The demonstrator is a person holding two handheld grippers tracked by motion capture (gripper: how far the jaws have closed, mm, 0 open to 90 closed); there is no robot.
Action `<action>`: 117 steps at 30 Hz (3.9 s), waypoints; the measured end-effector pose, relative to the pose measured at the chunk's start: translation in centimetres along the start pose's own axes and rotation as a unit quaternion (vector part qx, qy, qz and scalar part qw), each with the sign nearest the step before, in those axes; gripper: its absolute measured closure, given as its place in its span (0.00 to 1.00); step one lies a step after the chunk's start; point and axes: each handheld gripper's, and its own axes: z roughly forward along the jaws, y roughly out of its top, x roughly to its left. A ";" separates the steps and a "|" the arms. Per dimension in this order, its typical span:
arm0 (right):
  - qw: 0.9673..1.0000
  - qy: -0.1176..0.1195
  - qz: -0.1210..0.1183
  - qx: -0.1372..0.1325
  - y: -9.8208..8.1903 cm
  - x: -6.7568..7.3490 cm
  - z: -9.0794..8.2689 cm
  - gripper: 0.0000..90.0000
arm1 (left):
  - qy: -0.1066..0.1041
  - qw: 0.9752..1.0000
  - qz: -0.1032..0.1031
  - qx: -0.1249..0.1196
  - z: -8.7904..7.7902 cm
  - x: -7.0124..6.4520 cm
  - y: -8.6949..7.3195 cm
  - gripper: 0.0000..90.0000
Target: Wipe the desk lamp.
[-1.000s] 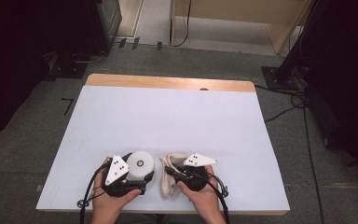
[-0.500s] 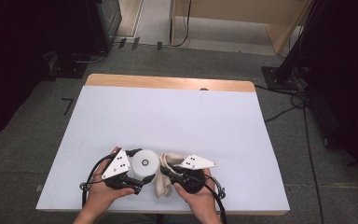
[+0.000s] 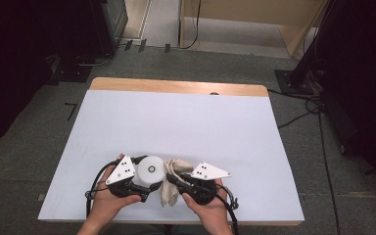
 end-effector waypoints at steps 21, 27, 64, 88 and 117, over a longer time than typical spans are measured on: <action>0.999 -0.028 -0.012 0.032 -1.0 -0.7 1.2 0.90 | -0.003 1.000 -0.004 -0.004 0.1 0.1 -0.2 0.09; 0.999 -0.022 -0.032 -0.016 0.7 0.6 -0.3 0.90 | -0.001 1.000 -0.006 -0.003 0.1 0.0 -0.2 0.09; 0.999 -0.036 -0.025 0.006 0.2 0.7 0.1 0.91 | 0.001 1.000 -0.007 -0.001 0.1 0.0 -0.2 0.09; 0.998 -0.066 -0.002 0.012 -0.3 -2.7 -0.7 0.91 | 0.059 0.997 -0.049 0.016 0.0 -1.9 0.7 0.02; 0.997 -0.081 0.001 0.018 -0.8 -3.7 -0.8 0.91 | 0.035 0.999 -0.011 0.023 -0.3 -1.5 1.3 0.10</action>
